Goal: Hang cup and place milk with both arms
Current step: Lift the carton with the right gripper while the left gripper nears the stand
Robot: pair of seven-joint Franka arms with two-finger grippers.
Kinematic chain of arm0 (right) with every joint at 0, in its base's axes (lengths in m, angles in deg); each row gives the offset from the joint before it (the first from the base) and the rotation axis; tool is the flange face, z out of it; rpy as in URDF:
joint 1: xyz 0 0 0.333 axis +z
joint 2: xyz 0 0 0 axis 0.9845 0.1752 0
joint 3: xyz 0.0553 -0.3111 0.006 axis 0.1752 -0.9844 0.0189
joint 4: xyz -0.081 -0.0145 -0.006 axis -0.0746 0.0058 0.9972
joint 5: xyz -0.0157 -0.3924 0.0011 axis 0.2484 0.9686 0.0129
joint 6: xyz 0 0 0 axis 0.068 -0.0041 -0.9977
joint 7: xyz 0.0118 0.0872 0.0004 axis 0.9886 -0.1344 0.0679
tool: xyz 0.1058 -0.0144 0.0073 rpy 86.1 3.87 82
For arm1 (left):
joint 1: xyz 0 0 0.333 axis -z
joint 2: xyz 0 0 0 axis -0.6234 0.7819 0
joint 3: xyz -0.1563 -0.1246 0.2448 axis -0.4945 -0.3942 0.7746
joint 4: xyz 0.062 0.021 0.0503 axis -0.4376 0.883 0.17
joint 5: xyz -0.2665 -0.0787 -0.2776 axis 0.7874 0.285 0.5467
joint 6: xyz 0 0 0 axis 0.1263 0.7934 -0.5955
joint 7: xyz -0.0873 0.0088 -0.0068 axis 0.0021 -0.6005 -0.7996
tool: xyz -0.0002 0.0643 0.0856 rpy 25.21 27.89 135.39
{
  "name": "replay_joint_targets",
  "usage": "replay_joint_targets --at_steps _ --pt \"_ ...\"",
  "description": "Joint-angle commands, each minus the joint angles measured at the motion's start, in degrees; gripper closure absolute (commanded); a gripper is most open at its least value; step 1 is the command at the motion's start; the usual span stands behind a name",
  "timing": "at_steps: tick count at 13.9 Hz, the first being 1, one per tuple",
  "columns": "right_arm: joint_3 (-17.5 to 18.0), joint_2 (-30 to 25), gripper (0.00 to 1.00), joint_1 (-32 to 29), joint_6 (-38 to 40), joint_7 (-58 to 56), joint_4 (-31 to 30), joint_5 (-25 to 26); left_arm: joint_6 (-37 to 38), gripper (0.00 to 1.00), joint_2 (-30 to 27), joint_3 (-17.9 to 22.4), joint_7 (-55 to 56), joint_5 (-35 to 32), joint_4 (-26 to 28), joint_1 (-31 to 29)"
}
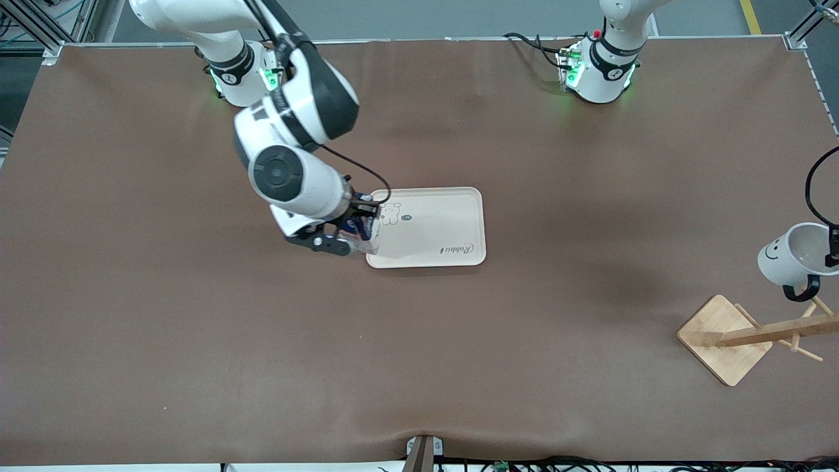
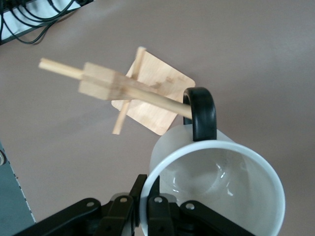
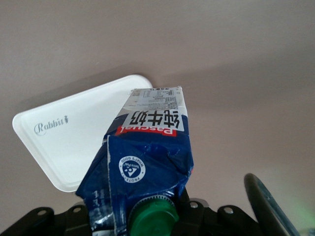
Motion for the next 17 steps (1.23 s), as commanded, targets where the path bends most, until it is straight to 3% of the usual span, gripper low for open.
replay_joint_targets --at_steps 1,5,6,7,8,9,12,14,17 --pt "1.0 -3.9 1.00 -7.2 8.3 0.1 -0.6 -3.9 -0.7 1.00 1.0 -0.5 -0.8 0.5 -1.6 -0.7" --pt "0.9 -5.9 1.00 -17.4 13.6 -6.8 -0.6 -5.1 -2.7 1.00 2.1 -0.6 -0.8 0.6 -1.6 -1.9" --pt "0.7 -5.9 1.00 -19.2 14.9 -13.8 -0.6 -4.6 -3.0 0.90 2.5 -0.6 -0.8 0.5 -1.6 -1.8" --pt "0.7 -6.0 1.00 -22.1 15.3 -20.4 -0.7 -3.2 -3.0 0.56 2.5 -0.6 -0.6 0.5 -1.6 -1.6" --pt "0.8 -6.5 1.00 -24.1 16.4 -25.2 -0.9 -0.6 -3.0 0.42 2.4 -0.6 -0.2 0.5 -1.6 -1.3" --pt "0.8 -6.7 1.00 -25.7 17.2 -28.9 -1.2 2.3 -2.9 0.00 2.2 -0.9 -0.1 0.6 -1.6 -1.3" --pt "0.7 -6.1 1.00 -31.6 16.4 -36.3 -1.3 7.2 -2.0 0.00 1.4 -1.3 0.1 1.1 -1.5 -1.3" --pt "0.7 -6.2 1.00 -32.4 16.1 -36.3 -1.7 13.7 0.9 0.00 0.4 -1.4 0.8 3.4 -1.6 -1.3" --pt "0.8 -6.5 1.00 -35.7 8.8 -41.4 -8.6 14.3 4.4 0.00 -2.3 -1.4 5.1 4.2 -1.5 -1.3"
